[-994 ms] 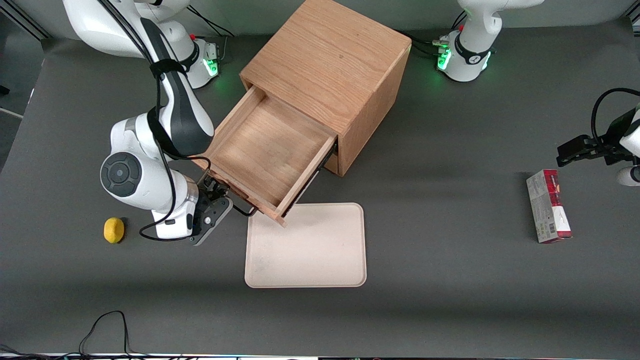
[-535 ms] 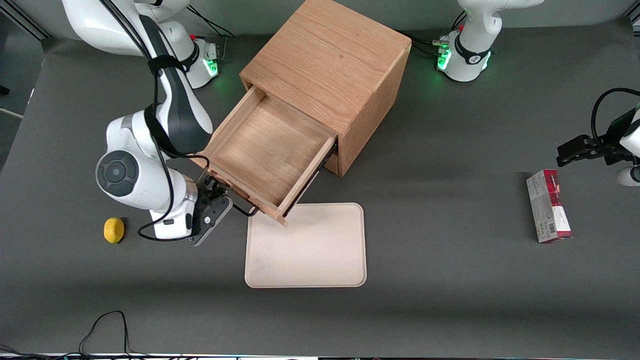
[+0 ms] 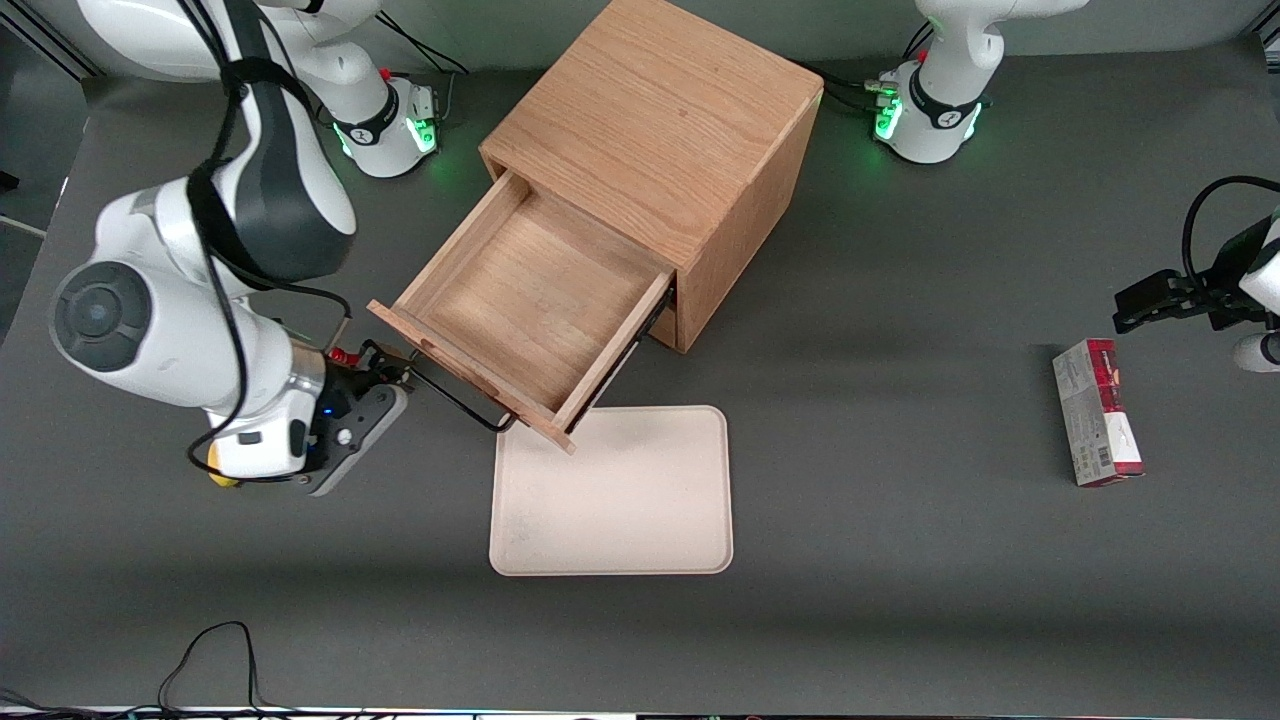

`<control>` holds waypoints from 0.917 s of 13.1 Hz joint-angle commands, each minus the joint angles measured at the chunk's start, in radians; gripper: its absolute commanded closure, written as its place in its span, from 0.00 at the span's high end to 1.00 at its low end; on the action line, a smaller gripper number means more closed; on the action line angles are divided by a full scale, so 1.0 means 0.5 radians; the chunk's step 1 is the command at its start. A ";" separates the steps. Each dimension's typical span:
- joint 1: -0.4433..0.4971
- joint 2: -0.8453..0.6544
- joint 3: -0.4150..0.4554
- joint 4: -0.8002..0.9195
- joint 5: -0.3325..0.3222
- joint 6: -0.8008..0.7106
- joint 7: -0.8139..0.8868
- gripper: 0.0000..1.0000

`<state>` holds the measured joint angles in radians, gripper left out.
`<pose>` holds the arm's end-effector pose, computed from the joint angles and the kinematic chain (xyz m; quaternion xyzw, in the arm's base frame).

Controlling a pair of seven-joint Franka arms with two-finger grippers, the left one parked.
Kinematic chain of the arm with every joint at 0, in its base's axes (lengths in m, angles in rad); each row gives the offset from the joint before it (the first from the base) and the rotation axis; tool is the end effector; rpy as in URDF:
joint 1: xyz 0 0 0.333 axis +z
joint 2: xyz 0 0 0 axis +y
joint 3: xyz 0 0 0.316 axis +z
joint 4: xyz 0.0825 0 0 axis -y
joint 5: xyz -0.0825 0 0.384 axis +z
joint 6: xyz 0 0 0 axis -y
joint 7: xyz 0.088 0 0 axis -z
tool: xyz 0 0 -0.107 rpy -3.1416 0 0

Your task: Open upper drawer

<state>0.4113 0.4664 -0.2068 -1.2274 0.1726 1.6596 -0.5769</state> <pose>0.6650 0.1871 0.5080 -0.9233 -0.3818 0.0052 0.0412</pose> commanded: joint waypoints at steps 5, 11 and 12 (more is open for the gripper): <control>-0.135 -0.193 -0.199 0.040 -0.038 -0.205 0.702 1.00; -0.151 -0.346 -0.359 -0.110 -0.051 -0.218 0.758 1.00; -0.230 -0.389 -0.332 -0.171 -0.066 -0.184 0.764 1.00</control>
<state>0.3267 0.3416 -0.3880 -1.2339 0.1680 1.5444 -0.2284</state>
